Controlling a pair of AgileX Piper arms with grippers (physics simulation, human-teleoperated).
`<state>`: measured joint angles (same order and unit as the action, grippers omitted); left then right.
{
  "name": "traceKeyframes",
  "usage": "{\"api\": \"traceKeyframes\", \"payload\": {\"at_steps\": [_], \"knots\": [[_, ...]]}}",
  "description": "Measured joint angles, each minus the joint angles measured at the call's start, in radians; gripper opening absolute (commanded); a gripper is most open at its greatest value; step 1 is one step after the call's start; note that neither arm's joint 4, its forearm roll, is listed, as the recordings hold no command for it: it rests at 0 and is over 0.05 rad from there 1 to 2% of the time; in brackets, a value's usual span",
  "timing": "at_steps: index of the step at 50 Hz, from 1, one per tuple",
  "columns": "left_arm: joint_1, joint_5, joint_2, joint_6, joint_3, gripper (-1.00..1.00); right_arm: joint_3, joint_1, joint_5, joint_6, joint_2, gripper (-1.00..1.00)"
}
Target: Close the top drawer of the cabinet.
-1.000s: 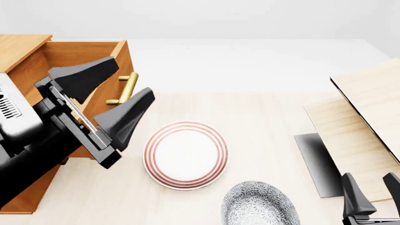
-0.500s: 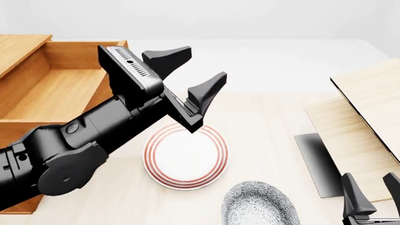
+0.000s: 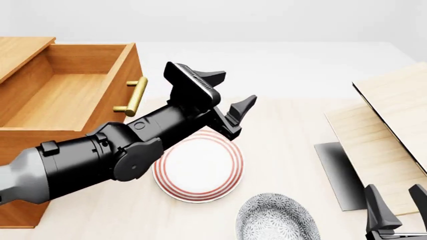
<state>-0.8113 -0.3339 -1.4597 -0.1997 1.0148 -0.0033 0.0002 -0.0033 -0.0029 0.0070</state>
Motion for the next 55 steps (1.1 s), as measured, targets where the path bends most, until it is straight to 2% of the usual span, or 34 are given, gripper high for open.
{"api": "traceKeyframes", "payload": {"at_steps": [10,18,40,55], "knots": [[0.018,0.033,-0.022,-0.026,-0.013,1.0,0.0,0.0,0.0,0.0,0.0,1.0],[0.045,0.104,-0.026,-0.04,-0.008,1.0,0.0,0.0,0.0,0.0,0.0,1.0],[0.201,0.231,0.013,-0.074,0.004,1.0,0.0,0.0,0.0,0.0,0.0,1.0],[0.314,0.285,0.037,-0.127,-0.008,1.0,0.0,0.0,0.0,0.0,0.0,1.0]]}}
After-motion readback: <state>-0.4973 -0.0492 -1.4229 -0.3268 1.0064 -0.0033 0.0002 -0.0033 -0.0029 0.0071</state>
